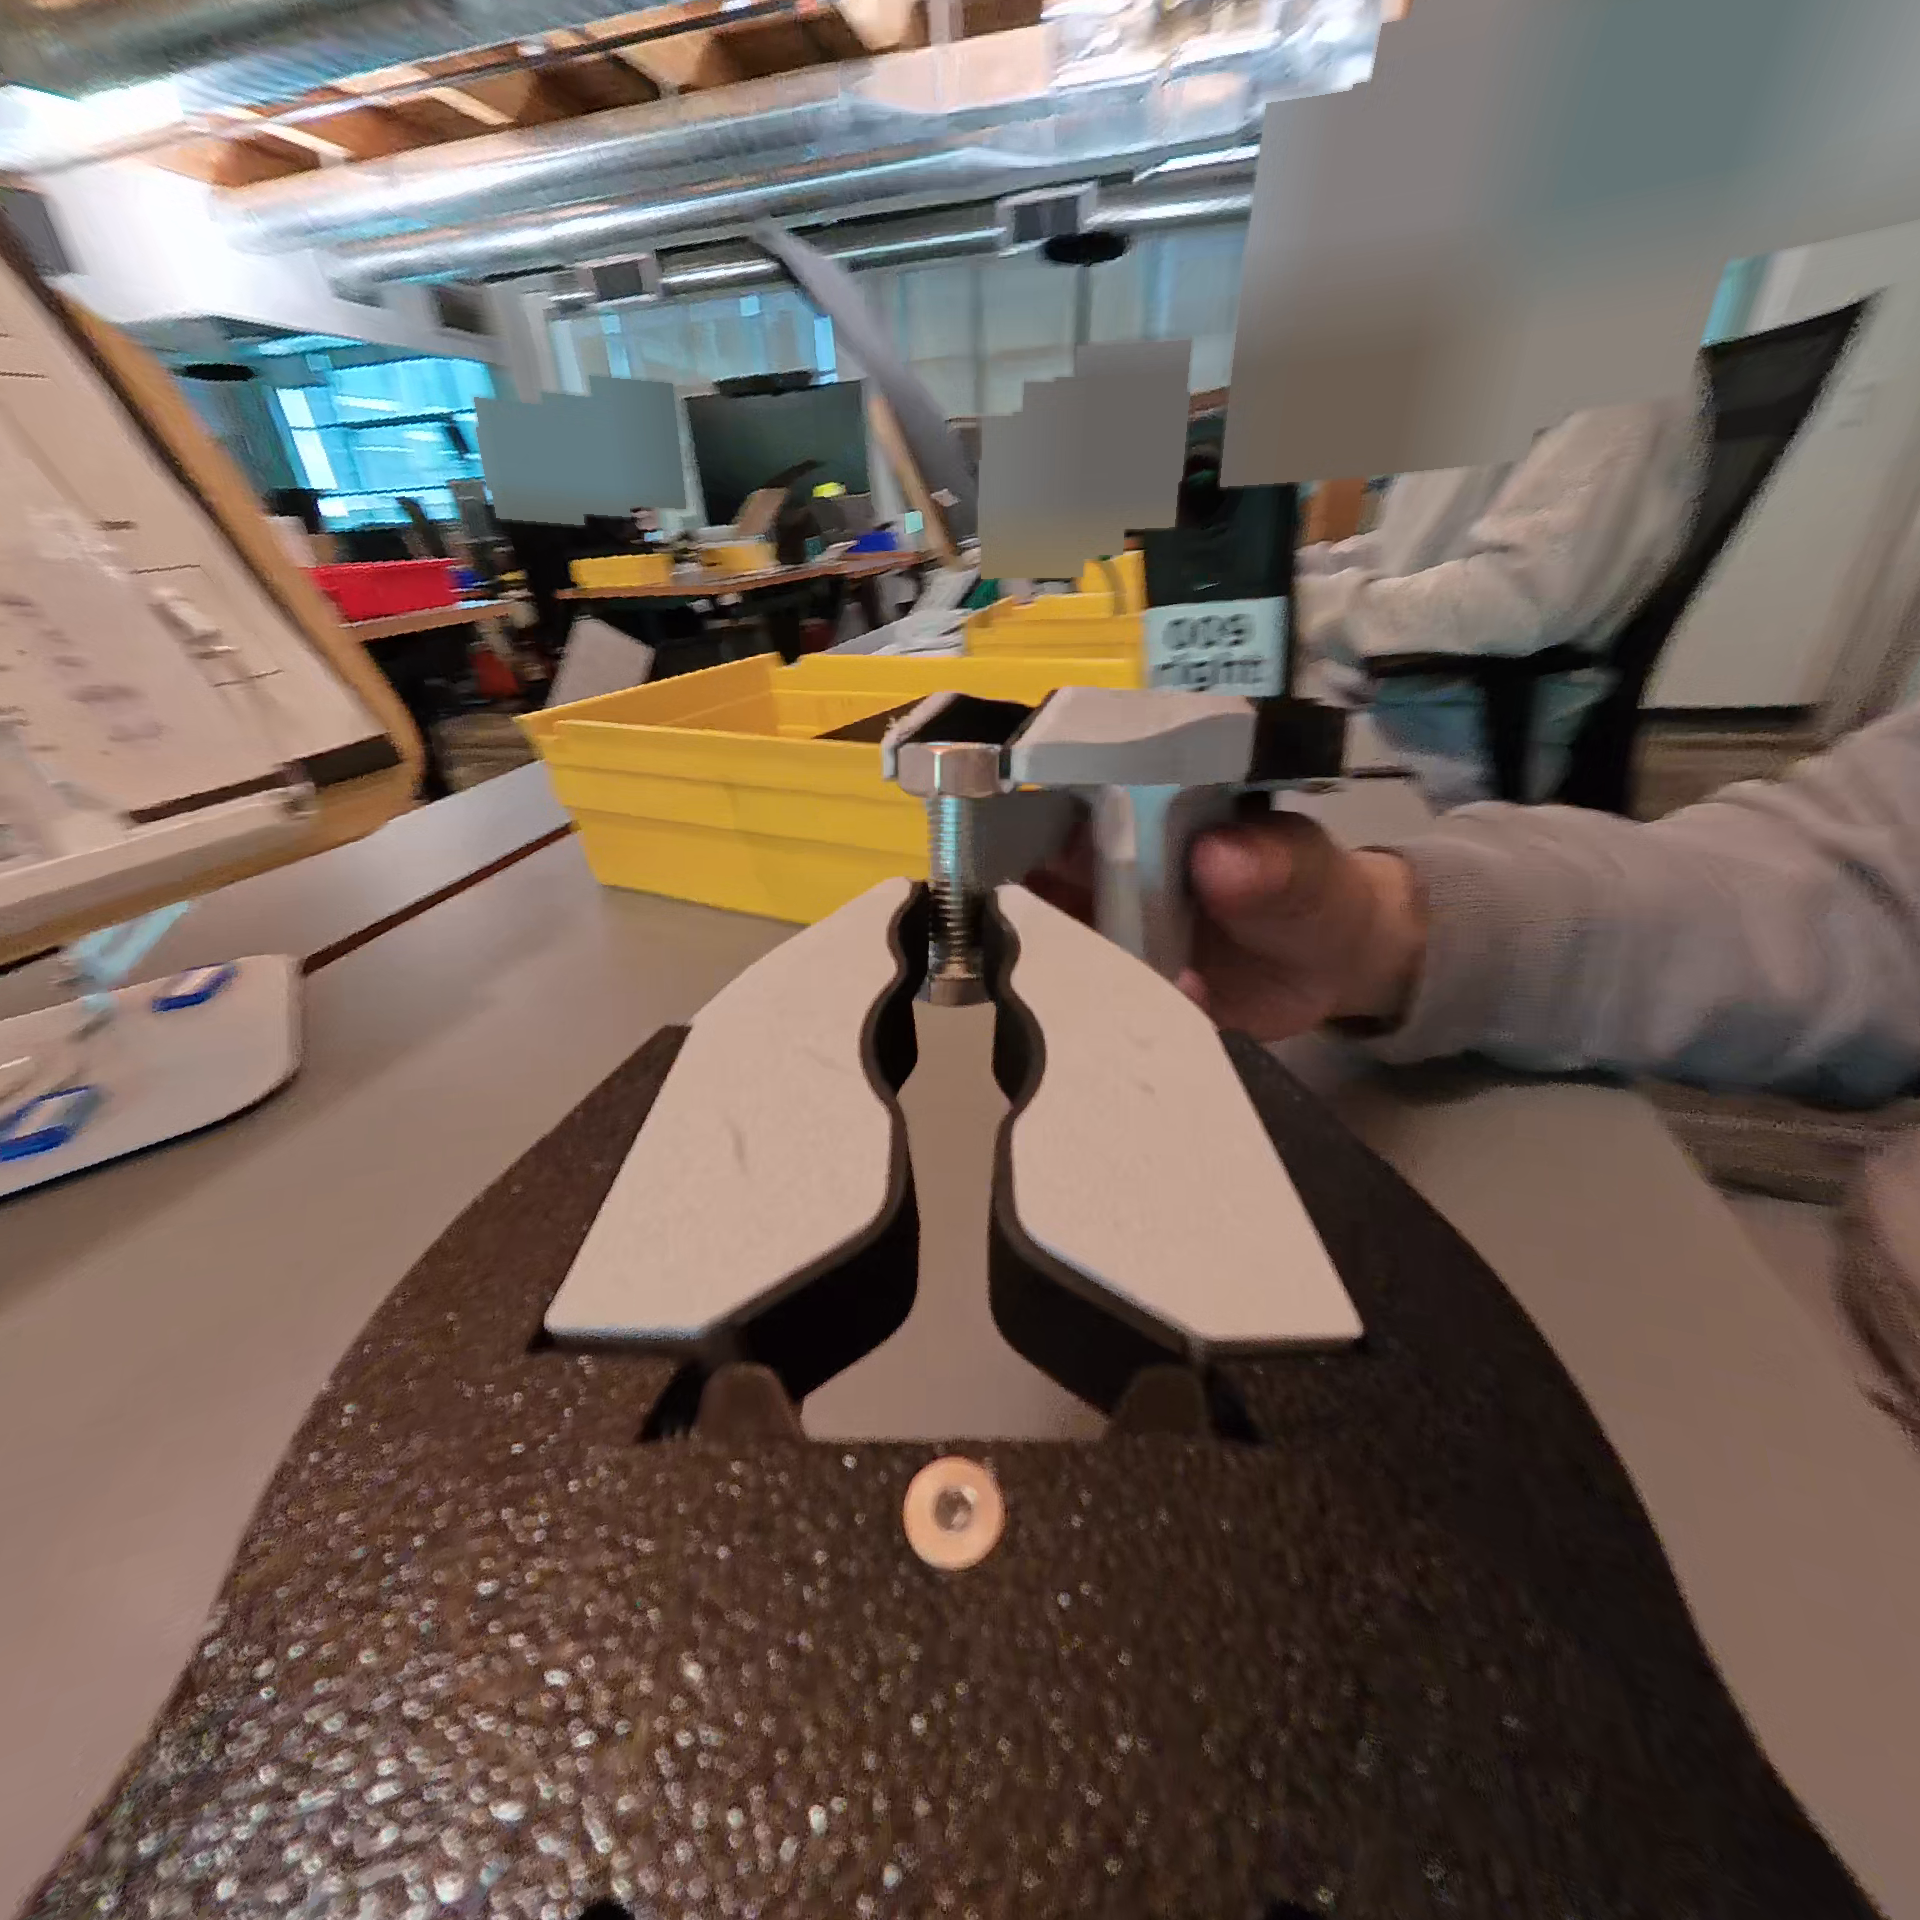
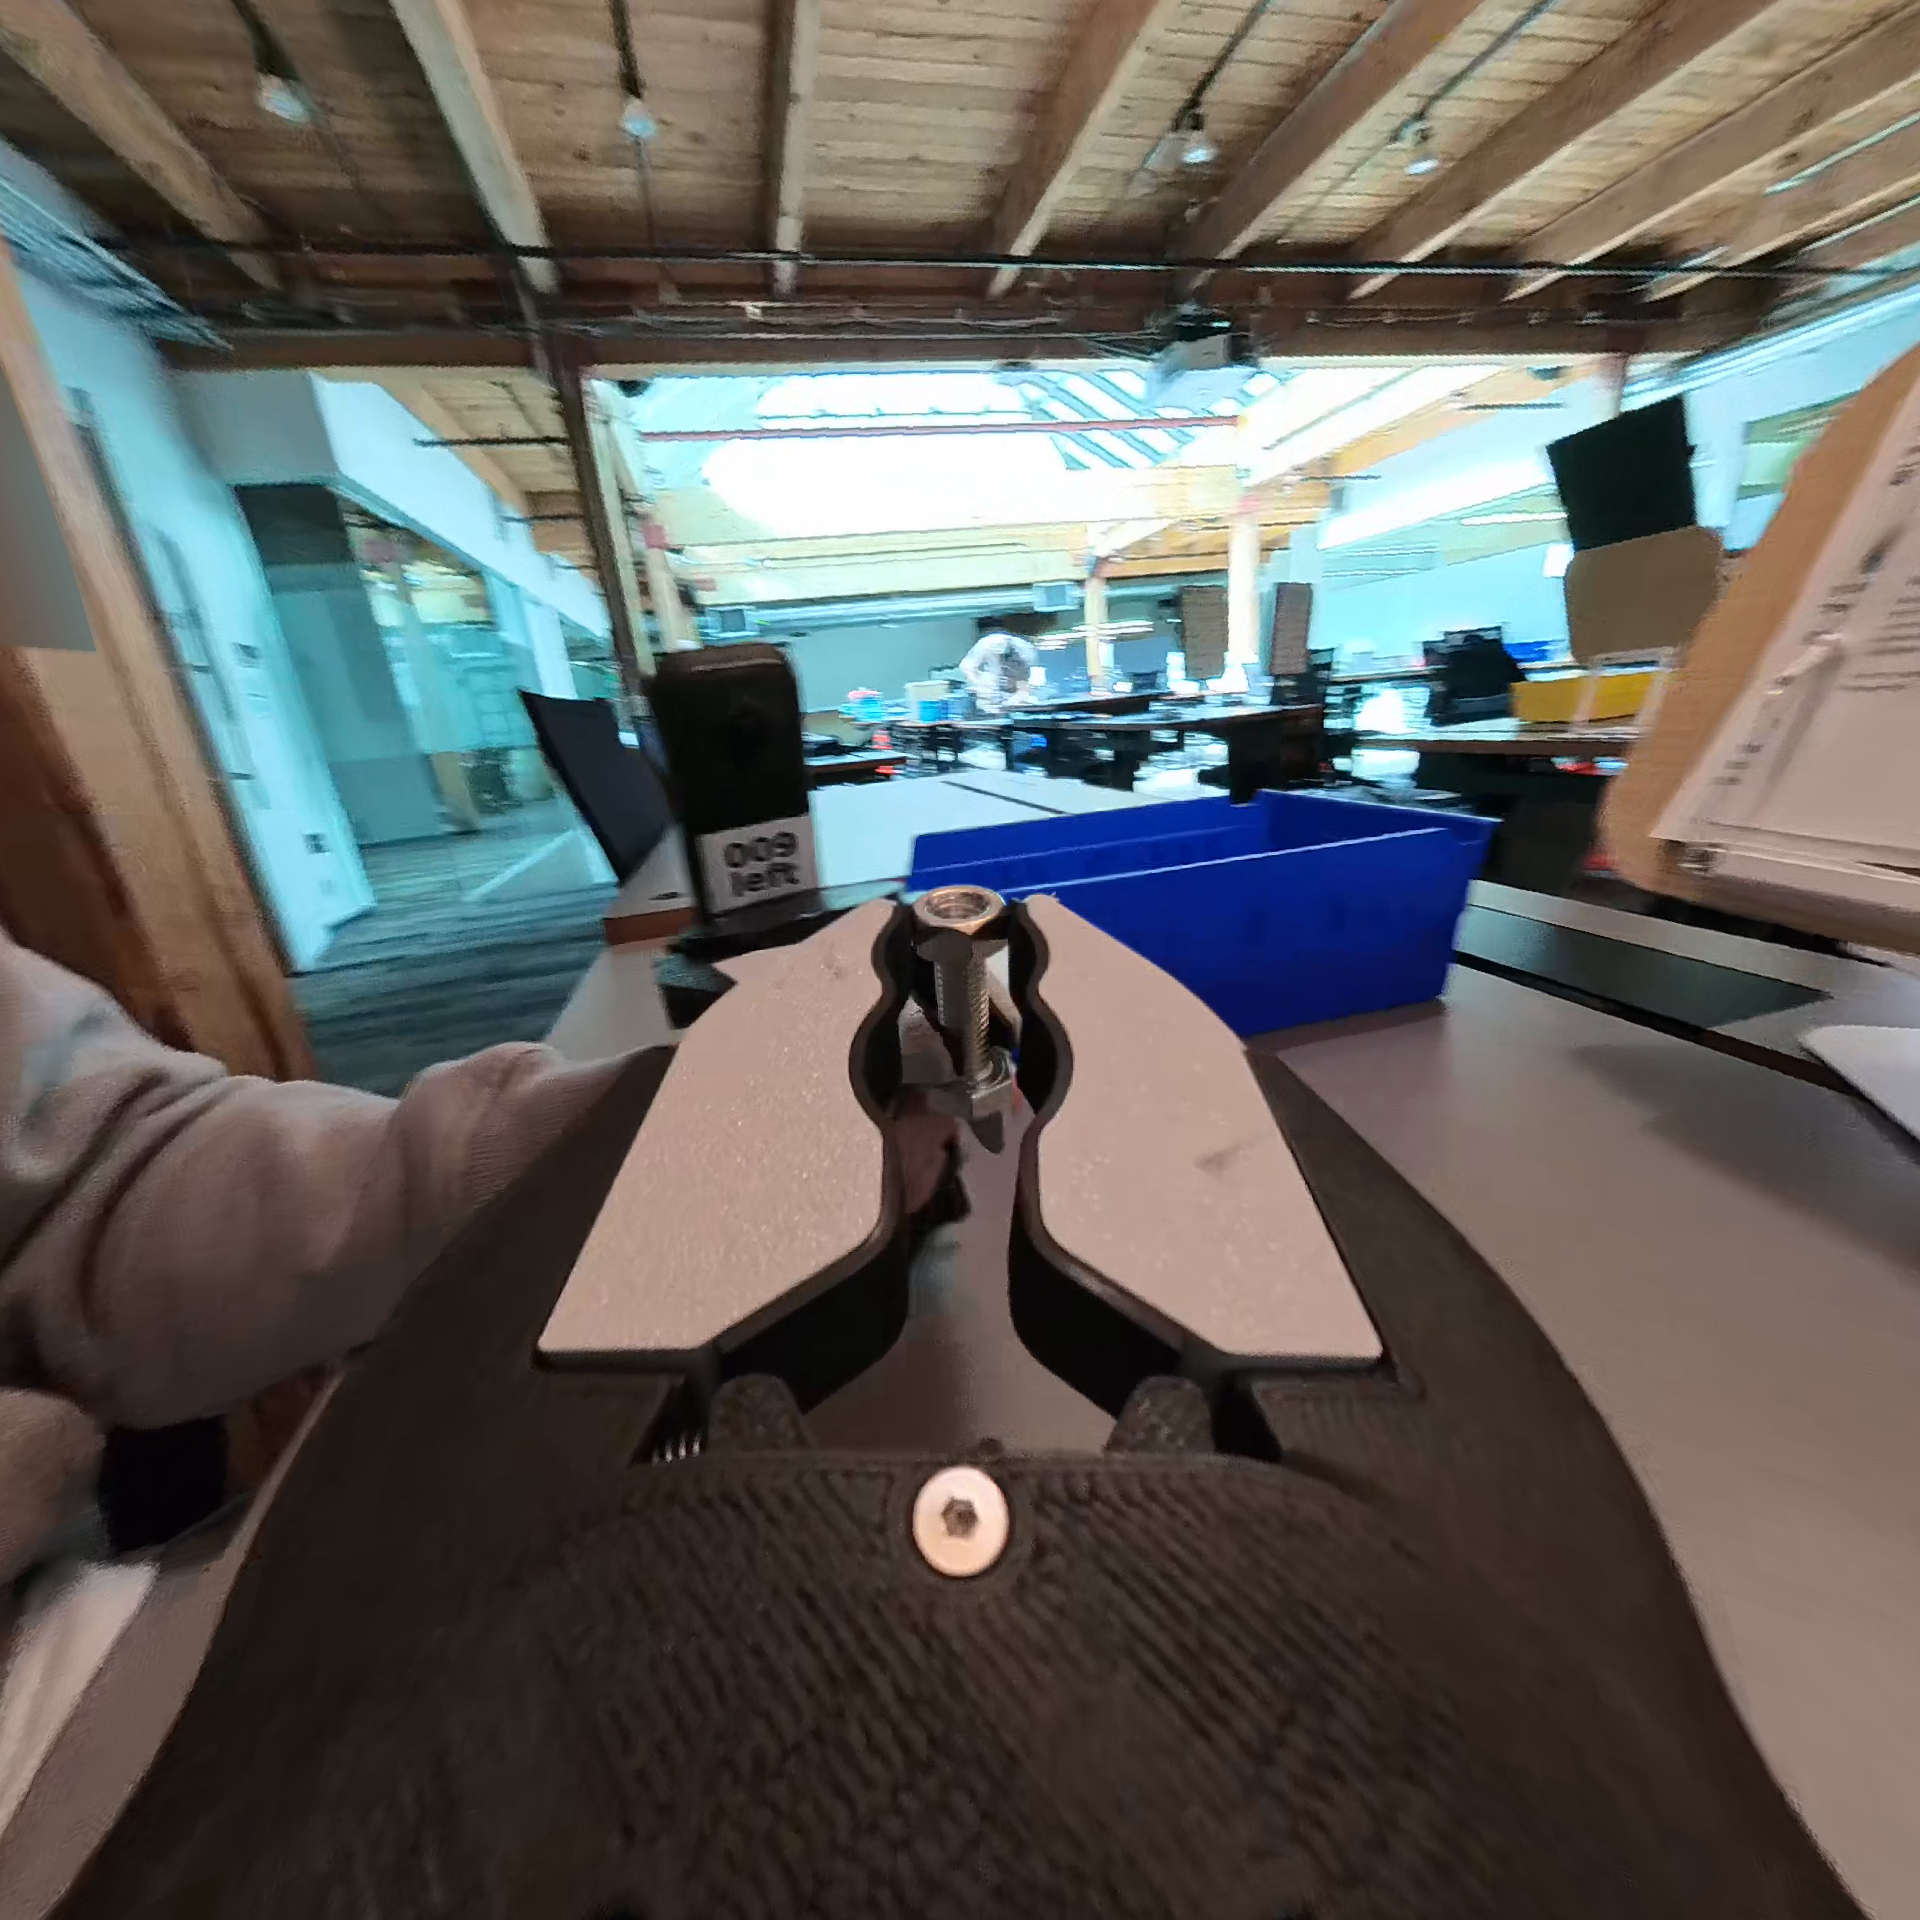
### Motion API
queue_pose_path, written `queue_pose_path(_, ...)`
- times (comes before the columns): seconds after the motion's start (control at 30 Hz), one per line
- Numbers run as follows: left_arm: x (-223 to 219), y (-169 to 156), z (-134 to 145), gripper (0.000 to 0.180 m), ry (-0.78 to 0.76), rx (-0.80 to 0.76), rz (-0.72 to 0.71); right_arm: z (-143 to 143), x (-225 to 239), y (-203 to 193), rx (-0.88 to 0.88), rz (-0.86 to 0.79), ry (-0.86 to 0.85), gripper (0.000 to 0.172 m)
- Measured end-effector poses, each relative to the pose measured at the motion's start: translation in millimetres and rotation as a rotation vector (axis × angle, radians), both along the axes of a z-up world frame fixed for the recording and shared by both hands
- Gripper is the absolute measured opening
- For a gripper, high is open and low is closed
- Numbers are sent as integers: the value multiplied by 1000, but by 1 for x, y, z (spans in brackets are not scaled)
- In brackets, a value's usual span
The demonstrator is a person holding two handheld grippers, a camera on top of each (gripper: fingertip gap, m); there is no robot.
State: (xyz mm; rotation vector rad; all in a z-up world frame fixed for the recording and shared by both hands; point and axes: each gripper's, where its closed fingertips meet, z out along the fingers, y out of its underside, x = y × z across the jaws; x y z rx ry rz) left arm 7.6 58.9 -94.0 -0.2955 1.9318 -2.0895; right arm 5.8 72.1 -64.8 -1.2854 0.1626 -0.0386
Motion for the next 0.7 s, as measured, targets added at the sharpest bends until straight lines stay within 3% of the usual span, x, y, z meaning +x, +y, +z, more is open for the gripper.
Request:
queue_pose_path(0.13, -21, -5, 3, 8, 10, -18, -179, 3, -20, -5, -6, 200, -21, 18)
queue_pose_path(0.3, -37, -8, 3, 8, 46, -26, -316, 3, -35, -7, -14, 315, -47, 17)
queue_pose_path(0.4, -25, -7, 1, 8, 43, -16, -227, 2, -24, -7, -6, 238, -9, 18)
queue_pose_path(0.5, -12, -1, 0, 8, -4, 4, -102, 0, -2, -9, -1, 54, 1, 36)
queue_pose_path(0.7, 11, 7, 0, 8, -67, 42, 129, 6, 5, -6, 44, -43, 25, 38)
